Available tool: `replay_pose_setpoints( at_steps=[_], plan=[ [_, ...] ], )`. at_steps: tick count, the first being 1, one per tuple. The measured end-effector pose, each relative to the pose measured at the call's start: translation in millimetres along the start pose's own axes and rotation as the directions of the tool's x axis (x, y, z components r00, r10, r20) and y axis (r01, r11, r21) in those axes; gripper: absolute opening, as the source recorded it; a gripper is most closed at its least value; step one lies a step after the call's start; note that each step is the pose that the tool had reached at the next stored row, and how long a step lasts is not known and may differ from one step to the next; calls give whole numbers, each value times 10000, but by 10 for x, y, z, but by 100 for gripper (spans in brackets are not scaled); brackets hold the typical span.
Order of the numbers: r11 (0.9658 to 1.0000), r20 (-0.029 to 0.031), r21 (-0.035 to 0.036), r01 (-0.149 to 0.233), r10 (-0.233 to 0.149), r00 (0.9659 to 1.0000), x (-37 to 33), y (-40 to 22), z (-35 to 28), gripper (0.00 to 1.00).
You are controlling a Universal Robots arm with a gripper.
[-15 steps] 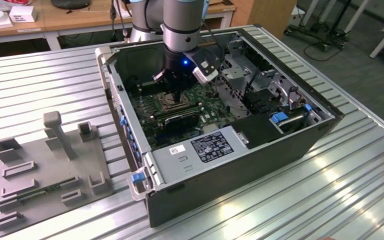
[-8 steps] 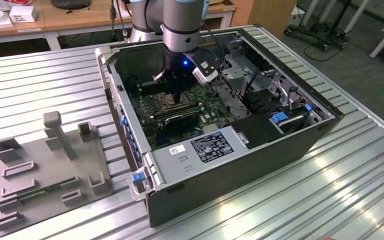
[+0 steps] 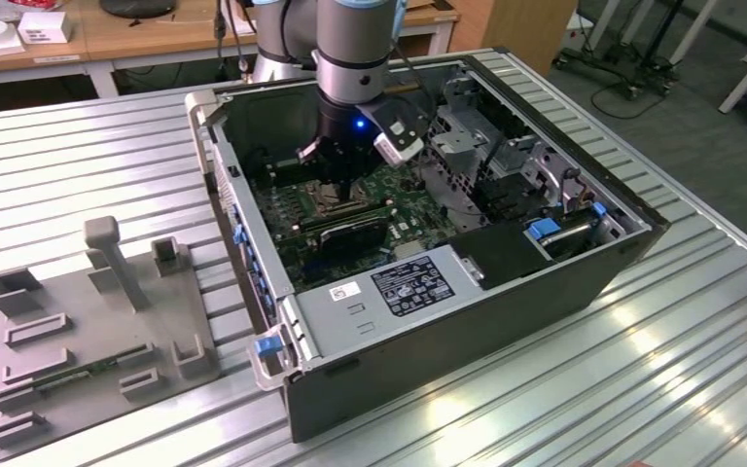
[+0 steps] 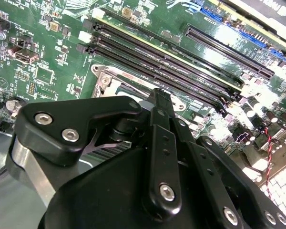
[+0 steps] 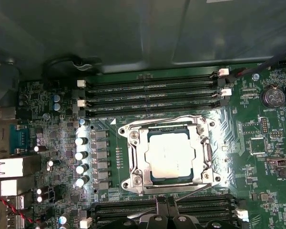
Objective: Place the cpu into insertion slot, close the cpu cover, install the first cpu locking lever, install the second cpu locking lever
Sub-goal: 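Install the second cpu locking lever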
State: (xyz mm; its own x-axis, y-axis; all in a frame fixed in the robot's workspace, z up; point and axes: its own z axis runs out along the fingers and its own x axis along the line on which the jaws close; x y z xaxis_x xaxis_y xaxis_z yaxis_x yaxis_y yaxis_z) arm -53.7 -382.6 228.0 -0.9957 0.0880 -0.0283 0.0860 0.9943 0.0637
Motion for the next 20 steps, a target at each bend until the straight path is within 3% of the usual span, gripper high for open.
replay_pose_setpoints(
  at_steps=[20],
  plan=[
    [10000,8,-3,0,0,10000,6,-1,20,11]
  ],
)
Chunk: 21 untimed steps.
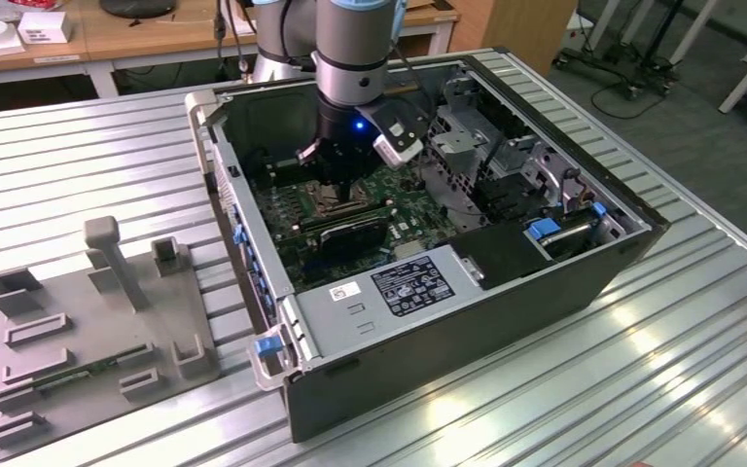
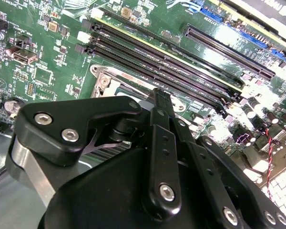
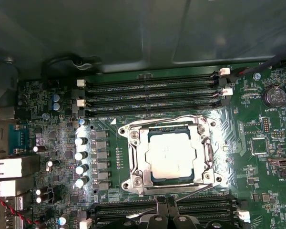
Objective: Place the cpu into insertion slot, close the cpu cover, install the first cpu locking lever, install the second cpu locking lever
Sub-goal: 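Install the second cpu locking lever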
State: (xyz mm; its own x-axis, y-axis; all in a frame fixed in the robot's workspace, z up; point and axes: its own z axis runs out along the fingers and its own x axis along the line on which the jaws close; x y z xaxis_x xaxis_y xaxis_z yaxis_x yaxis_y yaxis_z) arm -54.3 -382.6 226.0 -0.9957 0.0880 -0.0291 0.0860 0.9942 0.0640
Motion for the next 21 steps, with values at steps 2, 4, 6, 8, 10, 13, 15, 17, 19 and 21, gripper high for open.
replay_pose_setpoints(
  at_steps=[2,4,6,8,10,13,15,17,19,21],
  plan=[
    [10000,0,0,0,0,10000,0,0,1,11],
    [10000,0,0,0,0,10000,0,0,2,11],
    [10000,-1,1,0,0,10000,0,0,2,11],
    [10000,0,1,0,0,10000,0,0,2,11],
    [10000,1,-1,-1,1,10000,2,0,4,11],
    [10000,6,-1,0,0,10000,17,-2,9,11],
    [10000,9,-2,0,0,10000,27,-3,14,11],
    [10000,9,-1,1,-1,10000,33,-4,21,11],
    [10000,10,0,1,-1,10000,37,-5,27,11],
    [10000,8,2,3,-3,10000,38,-5,27,11]
  ],
)
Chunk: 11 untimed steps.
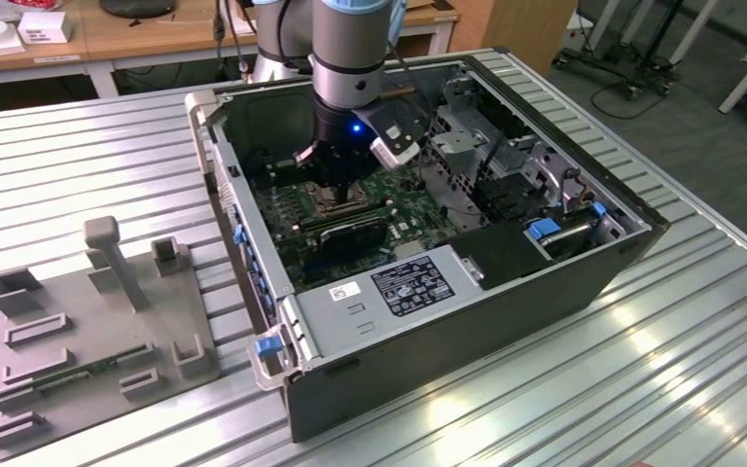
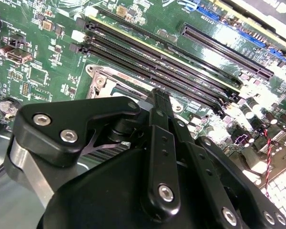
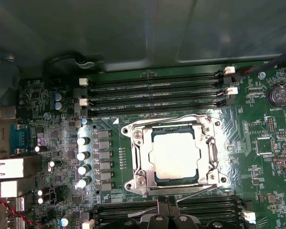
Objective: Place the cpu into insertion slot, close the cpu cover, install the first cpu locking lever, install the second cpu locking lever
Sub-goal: 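Install the second cpu locking lever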
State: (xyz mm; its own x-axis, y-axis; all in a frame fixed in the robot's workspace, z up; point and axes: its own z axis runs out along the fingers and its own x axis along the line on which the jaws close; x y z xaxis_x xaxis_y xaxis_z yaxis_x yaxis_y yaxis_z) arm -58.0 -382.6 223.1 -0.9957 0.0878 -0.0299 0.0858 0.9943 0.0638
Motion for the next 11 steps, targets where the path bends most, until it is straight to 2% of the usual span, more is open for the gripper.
replay_pose_setpoints(
  at_steps=[11],
  plan=[
    [10000,1,-14,-3,3,10000,11,-1,9,11]
  ],
)
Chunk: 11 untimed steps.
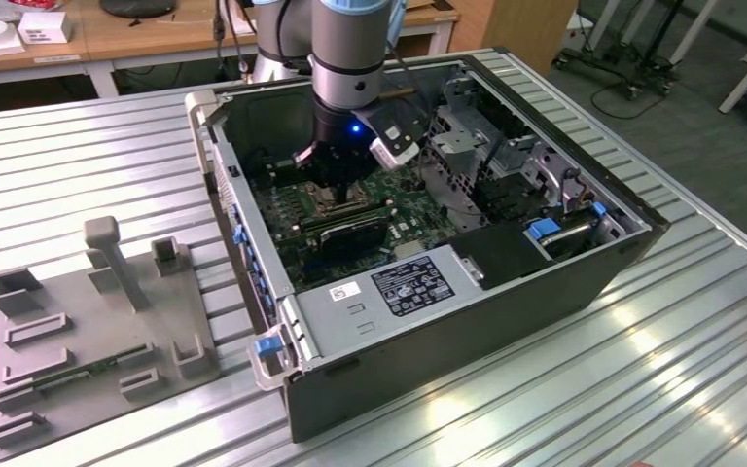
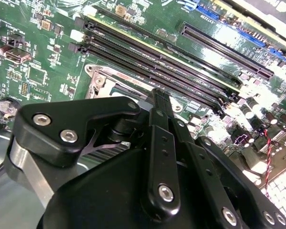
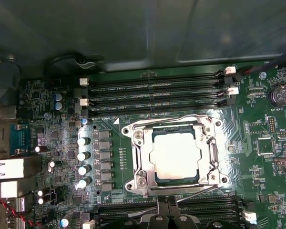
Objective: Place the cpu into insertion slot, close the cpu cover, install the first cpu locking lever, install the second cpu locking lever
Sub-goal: 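Install the second cpu locking lever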
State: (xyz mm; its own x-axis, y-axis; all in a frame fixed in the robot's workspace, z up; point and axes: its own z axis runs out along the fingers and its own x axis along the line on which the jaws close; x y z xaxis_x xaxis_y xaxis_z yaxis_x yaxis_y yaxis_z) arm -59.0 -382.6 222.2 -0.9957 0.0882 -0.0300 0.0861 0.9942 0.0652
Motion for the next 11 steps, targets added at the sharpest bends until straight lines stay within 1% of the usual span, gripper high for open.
replay_pose_setpoints(
  at_steps=[11],
  plan=[
    [10000,0,0,1,-1,10000,29,-4,21,11]
  ],
)
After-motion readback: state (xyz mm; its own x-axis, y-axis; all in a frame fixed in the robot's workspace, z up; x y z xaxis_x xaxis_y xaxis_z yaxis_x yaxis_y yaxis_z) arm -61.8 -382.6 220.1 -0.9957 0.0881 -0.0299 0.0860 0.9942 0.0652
